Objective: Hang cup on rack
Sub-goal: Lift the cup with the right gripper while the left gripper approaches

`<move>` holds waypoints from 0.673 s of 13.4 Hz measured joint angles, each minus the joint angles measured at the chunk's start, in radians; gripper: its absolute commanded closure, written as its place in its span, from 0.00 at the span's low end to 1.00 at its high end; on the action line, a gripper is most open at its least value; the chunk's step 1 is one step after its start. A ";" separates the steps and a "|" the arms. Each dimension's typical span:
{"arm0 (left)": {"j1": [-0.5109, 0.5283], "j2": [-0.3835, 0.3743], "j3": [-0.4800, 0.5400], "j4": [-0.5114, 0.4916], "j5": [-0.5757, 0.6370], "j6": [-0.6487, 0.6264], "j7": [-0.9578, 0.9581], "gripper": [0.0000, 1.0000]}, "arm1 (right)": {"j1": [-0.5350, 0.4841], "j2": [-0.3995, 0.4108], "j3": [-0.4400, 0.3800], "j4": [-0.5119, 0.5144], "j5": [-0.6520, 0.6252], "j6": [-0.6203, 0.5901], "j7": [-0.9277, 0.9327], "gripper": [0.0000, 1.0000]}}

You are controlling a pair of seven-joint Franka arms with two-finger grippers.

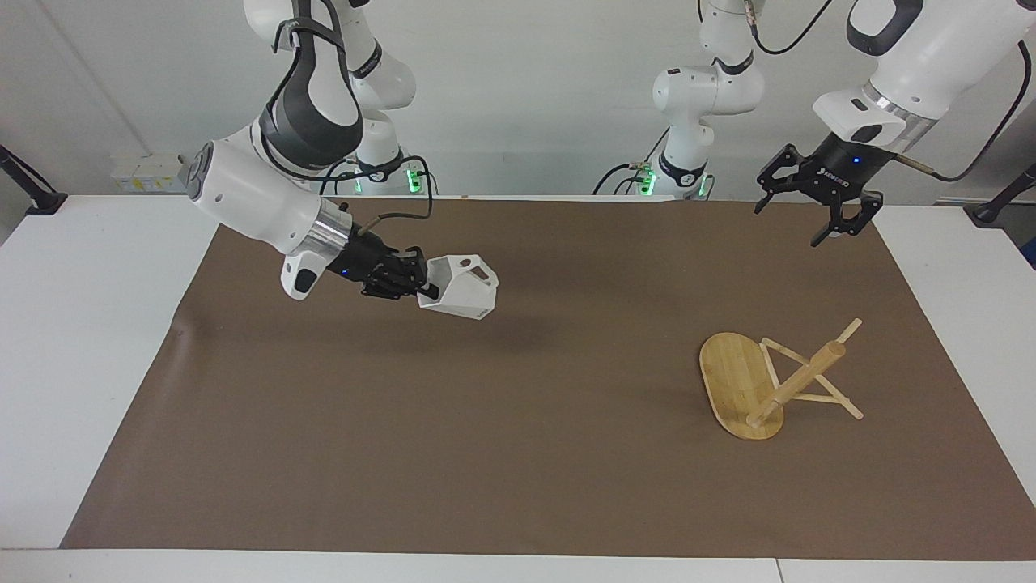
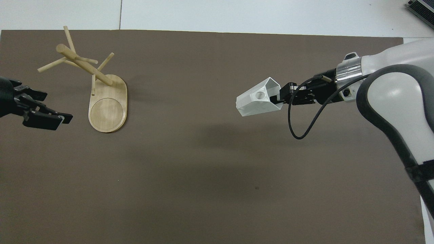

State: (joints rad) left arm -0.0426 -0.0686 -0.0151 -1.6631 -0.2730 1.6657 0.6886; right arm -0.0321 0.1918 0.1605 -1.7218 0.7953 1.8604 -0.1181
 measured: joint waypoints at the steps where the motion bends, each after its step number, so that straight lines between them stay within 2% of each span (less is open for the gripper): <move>1: -0.003 0.000 -0.001 -0.001 -0.010 0.006 0.061 0.00 | 0.000 -0.001 0.022 0.001 0.048 -0.002 0.000 1.00; 4: -0.031 0.000 -0.008 -0.004 -0.055 0.014 0.153 0.00 | 0.001 -0.001 0.086 0.003 0.142 -0.001 0.000 1.00; 9: -0.123 -0.004 -0.013 -0.049 -0.134 0.130 0.264 0.00 | 0.002 -0.001 0.181 0.004 0.229 0.003 0.000 1.00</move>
State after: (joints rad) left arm -0.1659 -0.0722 -0.0281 -1.7121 -0.4066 1.7959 0.9526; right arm -0.0303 0.1905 0.3418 -1.7183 1.0239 1.8630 -0.1181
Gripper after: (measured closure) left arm 0.000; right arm 0.916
